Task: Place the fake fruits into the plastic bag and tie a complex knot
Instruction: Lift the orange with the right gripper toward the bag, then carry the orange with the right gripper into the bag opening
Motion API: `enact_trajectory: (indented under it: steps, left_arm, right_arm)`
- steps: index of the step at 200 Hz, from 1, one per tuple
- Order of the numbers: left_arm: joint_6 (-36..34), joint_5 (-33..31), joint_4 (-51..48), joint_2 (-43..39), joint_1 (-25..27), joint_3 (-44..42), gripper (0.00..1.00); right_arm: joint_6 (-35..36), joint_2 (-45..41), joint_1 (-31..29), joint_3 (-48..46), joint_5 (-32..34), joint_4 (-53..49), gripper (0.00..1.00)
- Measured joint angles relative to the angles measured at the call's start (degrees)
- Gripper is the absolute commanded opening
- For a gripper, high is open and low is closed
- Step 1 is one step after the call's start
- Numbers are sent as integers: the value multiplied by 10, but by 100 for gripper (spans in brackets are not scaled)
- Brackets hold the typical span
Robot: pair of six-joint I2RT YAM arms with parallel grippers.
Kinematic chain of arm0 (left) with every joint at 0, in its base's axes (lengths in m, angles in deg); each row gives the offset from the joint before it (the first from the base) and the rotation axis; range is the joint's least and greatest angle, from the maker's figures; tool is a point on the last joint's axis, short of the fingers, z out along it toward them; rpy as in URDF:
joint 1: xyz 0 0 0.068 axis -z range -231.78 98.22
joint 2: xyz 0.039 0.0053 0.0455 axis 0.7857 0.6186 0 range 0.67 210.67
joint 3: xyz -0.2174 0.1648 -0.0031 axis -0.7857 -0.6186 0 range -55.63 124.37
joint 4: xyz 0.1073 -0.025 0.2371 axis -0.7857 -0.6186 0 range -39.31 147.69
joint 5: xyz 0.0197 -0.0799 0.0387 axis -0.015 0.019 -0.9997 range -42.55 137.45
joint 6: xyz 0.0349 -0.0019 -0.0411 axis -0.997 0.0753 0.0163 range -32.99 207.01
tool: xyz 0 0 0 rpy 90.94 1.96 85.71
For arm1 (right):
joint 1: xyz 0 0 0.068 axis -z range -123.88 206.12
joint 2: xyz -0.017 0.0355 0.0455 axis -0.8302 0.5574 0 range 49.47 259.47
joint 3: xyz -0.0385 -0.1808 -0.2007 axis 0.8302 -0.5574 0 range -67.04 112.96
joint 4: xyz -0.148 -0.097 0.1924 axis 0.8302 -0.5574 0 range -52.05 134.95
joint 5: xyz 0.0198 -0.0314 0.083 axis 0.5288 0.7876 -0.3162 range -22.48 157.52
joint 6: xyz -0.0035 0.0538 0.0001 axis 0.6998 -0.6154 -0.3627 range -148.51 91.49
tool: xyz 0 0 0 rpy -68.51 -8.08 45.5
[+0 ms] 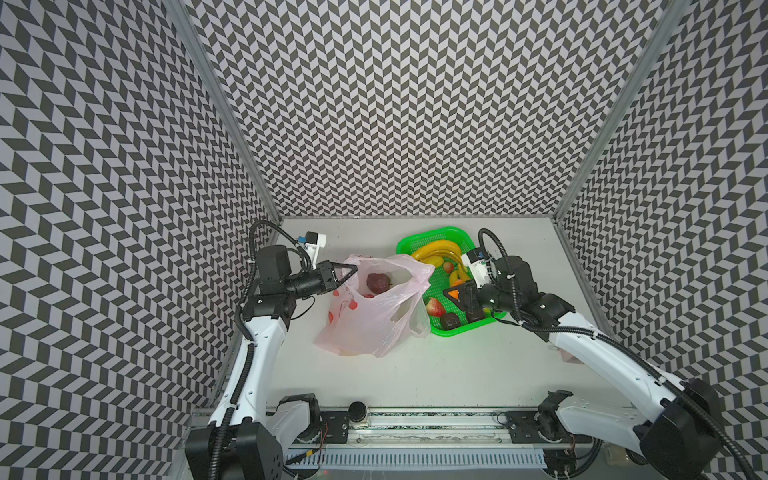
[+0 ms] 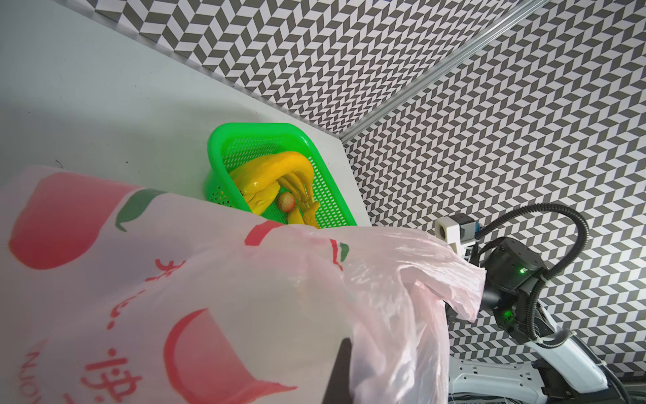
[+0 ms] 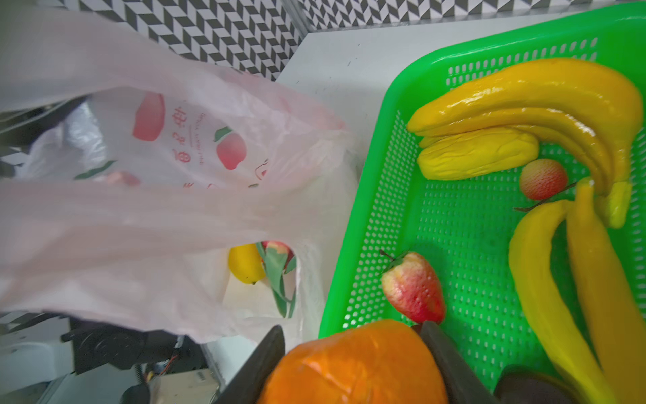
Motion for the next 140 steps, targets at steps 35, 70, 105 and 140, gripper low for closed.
enact_trajectory:
  steps: [35, 70, 105, 140]
  left_arm:
    - [0, 0, 3, 0, 3, -1, 0]
    - [0, 0, 4, 1, 3, -1, 0]
    - [0, 0, 4, 1, 3, -1, 0]
    - [-2, 0, 4, 1, 3, -1, 0]
  right_arm:
    - [-21, -13, -53, -12, -10, 4, 49]
    - [-35, -1, -111, -14, -11, 36, 49]
    - [-36, 38, -133, -14, -13, 69, 48]
    - [-24, 64, -133, -17, 6, 90, 48]
